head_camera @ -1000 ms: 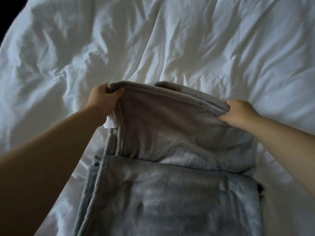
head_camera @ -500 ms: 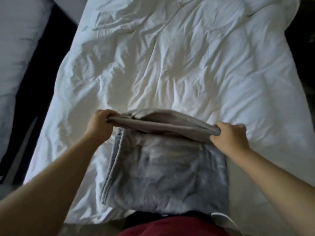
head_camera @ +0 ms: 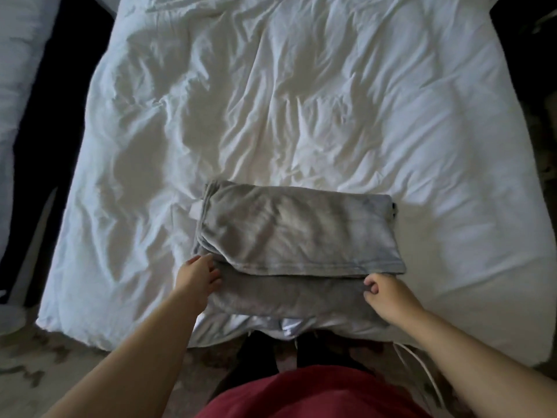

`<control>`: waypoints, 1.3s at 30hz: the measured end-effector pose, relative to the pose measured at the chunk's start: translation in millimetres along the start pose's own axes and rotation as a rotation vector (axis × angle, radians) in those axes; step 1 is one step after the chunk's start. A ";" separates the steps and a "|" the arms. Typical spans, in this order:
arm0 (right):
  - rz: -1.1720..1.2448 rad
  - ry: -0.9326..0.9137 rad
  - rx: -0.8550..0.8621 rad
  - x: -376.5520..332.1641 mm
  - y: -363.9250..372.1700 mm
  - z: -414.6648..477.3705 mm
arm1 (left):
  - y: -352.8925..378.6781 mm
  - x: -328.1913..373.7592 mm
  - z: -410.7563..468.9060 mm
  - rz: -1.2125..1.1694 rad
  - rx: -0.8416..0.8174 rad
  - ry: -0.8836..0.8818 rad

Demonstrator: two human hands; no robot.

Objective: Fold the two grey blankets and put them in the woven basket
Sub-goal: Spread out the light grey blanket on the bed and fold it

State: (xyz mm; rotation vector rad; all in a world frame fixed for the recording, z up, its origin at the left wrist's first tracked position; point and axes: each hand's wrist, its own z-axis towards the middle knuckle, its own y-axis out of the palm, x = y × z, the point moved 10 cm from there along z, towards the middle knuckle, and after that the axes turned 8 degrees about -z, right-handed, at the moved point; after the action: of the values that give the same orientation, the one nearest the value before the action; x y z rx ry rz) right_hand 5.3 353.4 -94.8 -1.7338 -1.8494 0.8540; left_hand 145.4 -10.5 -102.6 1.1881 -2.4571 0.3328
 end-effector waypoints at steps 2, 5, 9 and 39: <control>0.019 -0.006 0.029 -7.2 -2.7 3.9 | 6.1 -3.4 8.0 -0.008 0.001 -0.053; 0.034 -0.074 0.120 -31.5 -11.5 8.1 | 7.2 -7.6 17.4 -0.122 0.047 -0.075; 0.036 -0.173 0.119 -76.1 -16.3 13.7 | 11.9 -13.7 30.9 -0.348 0.064 -0.122; -0.110 -0.443 0.202 -297.0 -3.8 27.4 | -7.0 11.5 52.7 0.281 -0.029 0.056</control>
State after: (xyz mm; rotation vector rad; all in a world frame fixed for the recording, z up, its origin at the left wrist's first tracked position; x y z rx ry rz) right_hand 12.5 55.2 -87.4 -1.3837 -2.0203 1.4140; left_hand 131.8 -42.5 -144.4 0.8094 -2.5712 0.4014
